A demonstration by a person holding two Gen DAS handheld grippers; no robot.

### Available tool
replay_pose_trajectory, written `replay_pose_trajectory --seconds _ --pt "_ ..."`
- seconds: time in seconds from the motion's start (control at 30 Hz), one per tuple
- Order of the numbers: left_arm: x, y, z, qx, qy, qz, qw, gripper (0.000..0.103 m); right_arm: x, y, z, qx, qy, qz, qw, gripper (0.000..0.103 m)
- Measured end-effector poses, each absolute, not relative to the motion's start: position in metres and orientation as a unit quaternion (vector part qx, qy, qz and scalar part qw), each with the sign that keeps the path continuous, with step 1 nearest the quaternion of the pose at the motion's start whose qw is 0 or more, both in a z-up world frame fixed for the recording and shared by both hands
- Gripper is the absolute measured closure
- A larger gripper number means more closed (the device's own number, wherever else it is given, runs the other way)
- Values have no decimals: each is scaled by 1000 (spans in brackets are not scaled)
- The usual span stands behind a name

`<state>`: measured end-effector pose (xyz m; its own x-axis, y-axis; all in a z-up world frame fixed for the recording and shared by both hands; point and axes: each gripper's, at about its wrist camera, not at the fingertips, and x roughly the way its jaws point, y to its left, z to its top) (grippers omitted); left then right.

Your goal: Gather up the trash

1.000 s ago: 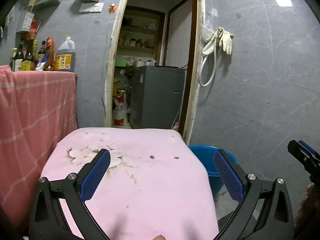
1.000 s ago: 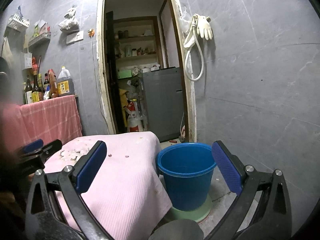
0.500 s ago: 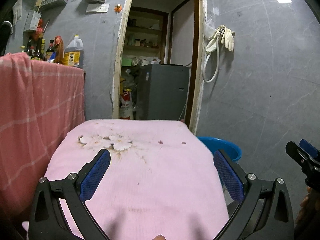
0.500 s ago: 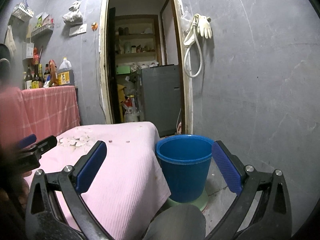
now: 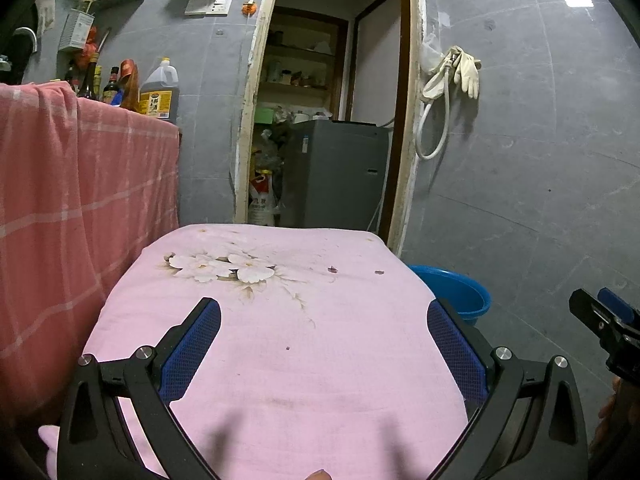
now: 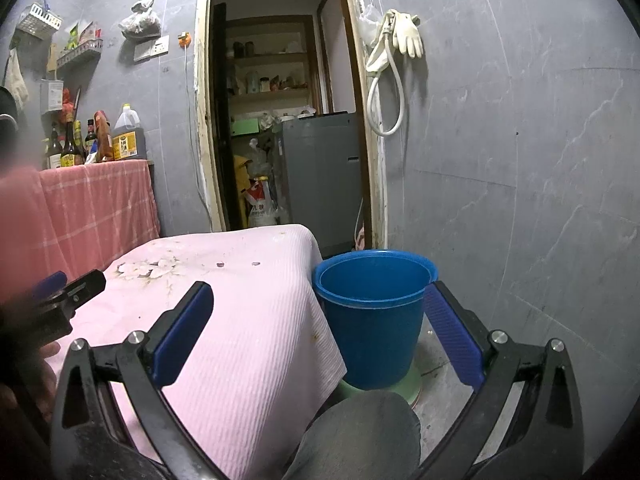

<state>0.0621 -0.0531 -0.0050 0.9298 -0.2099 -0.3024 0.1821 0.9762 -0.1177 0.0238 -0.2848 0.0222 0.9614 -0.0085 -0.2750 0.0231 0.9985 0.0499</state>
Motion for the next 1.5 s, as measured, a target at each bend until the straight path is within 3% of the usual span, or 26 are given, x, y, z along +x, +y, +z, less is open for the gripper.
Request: replay_pose_trajectory --seconds 1.5 --pt "62 -47 -5 -48 158 -97 981 2 23 -284 22 32 139 -9 990 0"
